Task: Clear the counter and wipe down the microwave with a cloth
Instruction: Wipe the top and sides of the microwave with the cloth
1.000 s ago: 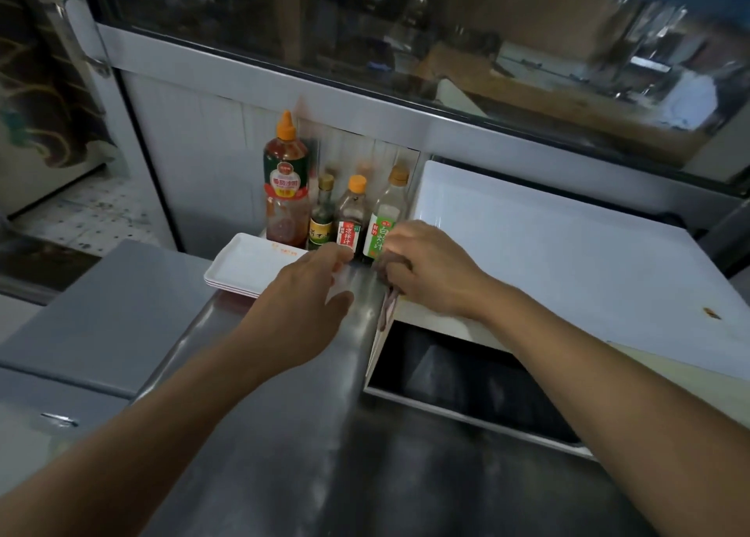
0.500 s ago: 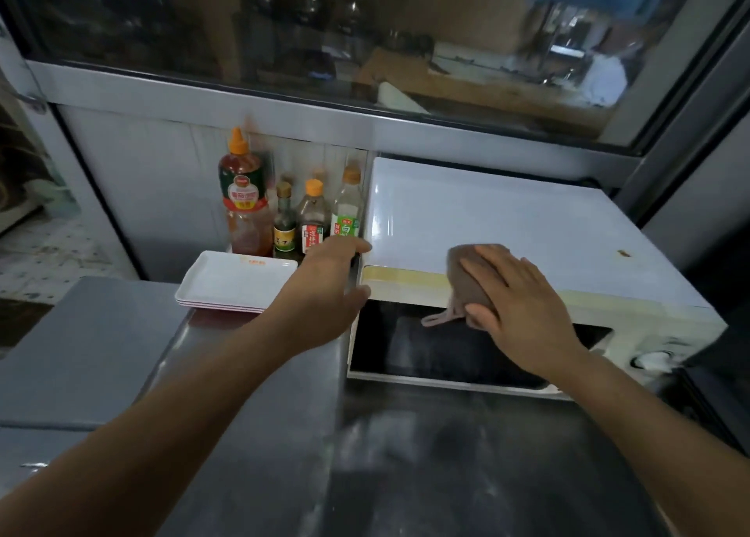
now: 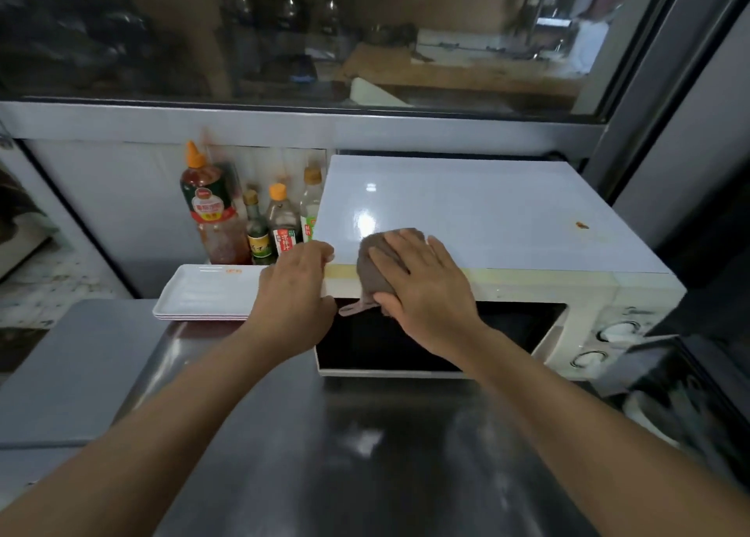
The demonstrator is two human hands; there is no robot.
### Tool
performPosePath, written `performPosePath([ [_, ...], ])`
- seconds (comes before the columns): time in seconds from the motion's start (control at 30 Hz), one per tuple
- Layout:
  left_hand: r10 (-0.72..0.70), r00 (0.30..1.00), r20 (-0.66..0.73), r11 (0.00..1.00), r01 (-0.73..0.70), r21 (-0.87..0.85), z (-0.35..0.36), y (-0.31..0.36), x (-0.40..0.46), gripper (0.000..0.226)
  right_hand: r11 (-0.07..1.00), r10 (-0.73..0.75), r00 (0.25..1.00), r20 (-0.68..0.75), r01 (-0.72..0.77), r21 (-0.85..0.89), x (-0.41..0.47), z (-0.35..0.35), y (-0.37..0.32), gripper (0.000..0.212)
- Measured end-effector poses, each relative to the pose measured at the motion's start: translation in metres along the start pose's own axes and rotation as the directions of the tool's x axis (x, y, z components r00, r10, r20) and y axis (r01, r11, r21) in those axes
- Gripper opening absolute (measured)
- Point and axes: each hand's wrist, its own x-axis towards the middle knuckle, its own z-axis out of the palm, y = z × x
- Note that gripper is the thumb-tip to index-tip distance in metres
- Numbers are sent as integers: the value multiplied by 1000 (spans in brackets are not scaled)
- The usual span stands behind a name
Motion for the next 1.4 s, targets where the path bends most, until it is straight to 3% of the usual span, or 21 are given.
performPosePath([
  [0.1,82,995,-63,993,-76,88,14,27,1,49,995,81,996,27,-79,-54,-35,-10,54,58],
  [0.2,192,981,-27,977,-189,95,38,64,7,50,981,163,984,76,-153,-121,-75,-24,113,55],
  [0.37,193,981,-15,975,-190,112,65,99,16,54,950,295,948,117,-278,-145,-116,-42,172,58],
  [0.5,152,988,-19,982,-149,121,64,102,17,52,937,345,938,-10,-345,-47,-107,-34,150,51],
  [0.63,102,994,-42,991,-98,88,66,117,21,46,980,199,973,-115,-196,44,-72,-22,101,46],
  [0.8,177,983,-52,984,-176,31,83,148,20,48,993,116,993,-22,-117,-34,-87,-26,131,48],
  [1.0,330,943,-40,944,-330,14,113,186,25,51,934,357,931,82,-357,-15,-154,-45,223,52],
  [1.13,332,940,-76,943,-330,35,123,192,29,47,793,575,816,61,-573,205,-169,-44,235,54],
  [1.23,324,942,-91,946,-323,32,125,190,32,47,730,647,762,-31,-607,314,-167,-32,219,49],
  [1.33,319,944,-89,948,-316,40,126,191,32,46,827,560,805,-195,-528,192,-157,-28,199,45],
  [1.4,307,947,-91,952,-305,36,125,193,31,49,895,446,877,-180,-439,75,-141,-25,180,48],
])
